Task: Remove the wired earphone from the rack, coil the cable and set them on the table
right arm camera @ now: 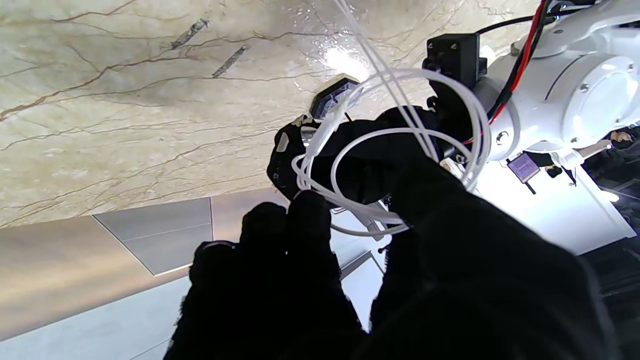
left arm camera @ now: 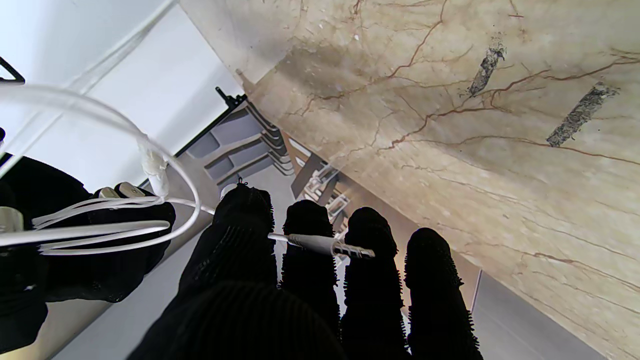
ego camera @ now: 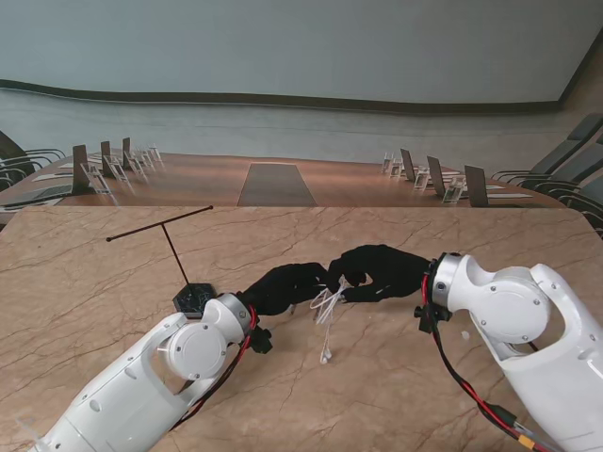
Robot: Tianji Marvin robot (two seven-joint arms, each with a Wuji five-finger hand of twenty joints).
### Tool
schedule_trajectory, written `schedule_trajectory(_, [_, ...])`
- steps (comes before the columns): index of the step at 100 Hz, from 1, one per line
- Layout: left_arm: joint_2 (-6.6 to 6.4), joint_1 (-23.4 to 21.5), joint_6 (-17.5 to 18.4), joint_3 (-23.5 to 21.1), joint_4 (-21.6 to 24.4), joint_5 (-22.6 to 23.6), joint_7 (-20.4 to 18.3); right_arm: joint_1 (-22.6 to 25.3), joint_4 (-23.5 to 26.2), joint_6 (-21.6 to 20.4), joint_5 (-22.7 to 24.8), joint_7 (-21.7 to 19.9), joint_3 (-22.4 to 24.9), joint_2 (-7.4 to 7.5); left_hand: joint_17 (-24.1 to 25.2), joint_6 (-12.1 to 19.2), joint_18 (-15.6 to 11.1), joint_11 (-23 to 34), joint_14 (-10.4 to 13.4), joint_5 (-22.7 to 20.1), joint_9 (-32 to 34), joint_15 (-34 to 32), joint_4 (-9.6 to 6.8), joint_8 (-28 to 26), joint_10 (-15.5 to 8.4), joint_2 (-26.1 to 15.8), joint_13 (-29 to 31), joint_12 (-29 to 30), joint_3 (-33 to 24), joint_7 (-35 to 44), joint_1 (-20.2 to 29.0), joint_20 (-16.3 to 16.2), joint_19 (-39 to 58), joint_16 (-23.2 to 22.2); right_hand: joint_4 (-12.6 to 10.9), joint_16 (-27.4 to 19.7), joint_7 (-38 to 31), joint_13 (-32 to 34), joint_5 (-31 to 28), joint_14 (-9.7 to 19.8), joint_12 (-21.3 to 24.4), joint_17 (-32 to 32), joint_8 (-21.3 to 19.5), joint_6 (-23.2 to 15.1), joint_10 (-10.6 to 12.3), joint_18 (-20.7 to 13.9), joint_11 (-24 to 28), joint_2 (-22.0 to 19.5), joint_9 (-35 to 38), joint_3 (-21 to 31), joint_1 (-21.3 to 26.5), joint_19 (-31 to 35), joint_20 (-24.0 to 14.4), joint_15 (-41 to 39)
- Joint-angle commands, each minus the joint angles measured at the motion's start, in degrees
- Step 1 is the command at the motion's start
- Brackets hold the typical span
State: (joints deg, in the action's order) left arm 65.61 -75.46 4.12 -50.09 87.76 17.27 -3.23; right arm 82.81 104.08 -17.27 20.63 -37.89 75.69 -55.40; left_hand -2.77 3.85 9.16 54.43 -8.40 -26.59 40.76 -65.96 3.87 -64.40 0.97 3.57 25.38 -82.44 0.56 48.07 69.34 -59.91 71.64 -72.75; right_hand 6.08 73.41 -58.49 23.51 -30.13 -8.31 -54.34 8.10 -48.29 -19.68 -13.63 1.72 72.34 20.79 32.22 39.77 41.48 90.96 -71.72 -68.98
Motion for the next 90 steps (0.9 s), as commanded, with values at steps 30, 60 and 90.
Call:
schedule_trajectory(30, [0.09,1.4,-1.0,1.5,-0.4,0.2,-1.6,-1.2,-1.4,-1.1,-2.9,1.4,-1.3,-0.7,1.3,-0.5,0.1,-7.1,-0.4,-0.7,-1.5,5.0,-1.54,9.2,0.2,2.3,-1.8,1.4,-0.2,0.3,2.0,4.0,-2.0,3.5,-3.8,-3.1,-13.4,5.0,-4.8,-7.7,4.1,2.6,-1.9,-2.7,-5.9,-1.9,2.9,-3.3,6.9,9.9,4.6,0.6,-1.9,-4.2])
schedule_trajectory(60, [0.08,3.6,-1.9,3.4,-0.8,0.2,-3.1,-3.0,-2.4,-2.5,-5.7,1.8,-2.8,-0.86,-3.0,-4.9,3.7,-11.8,-3.6,-2.5,2.8,6.3,-2.11,20.6,1.9,4.1,3.9,4.9,-2.0,0.7,1.9,4.5,-1.0,6.3,-4.5,-4.0,-13.3,5.8,-6.3,-8.0,4.5,3.7,-3.4,-3.1,-6.0,-1.1,2.7,-2.4,7.7,11.0,4.2,0.8,-1.3,-4.4])
schedule_trajectory(90, [0.3,4.0,0.4,3.3,-1.7,1.3,-1.5,-3.2,-2.5,-2.7,-6.6,1.0,-3.4,-0.68,6.0,2.5,-1.4,-17.5,0.6,-8.7,-9.0,12.4,-0.81,19.8,1.0,9.0,-9.8,-0.1,-10.3,-1.8,-4.4,8.5,-12.4,5.6,-5.0,-4.9,-12.4,6.4,-7.3,-8.4,4.7,4.3,-5.1,-3.4,-6.2,-0.4,2.5,-2.1,8.1,11.6,3.6,1.0,-0.8,-4.7])
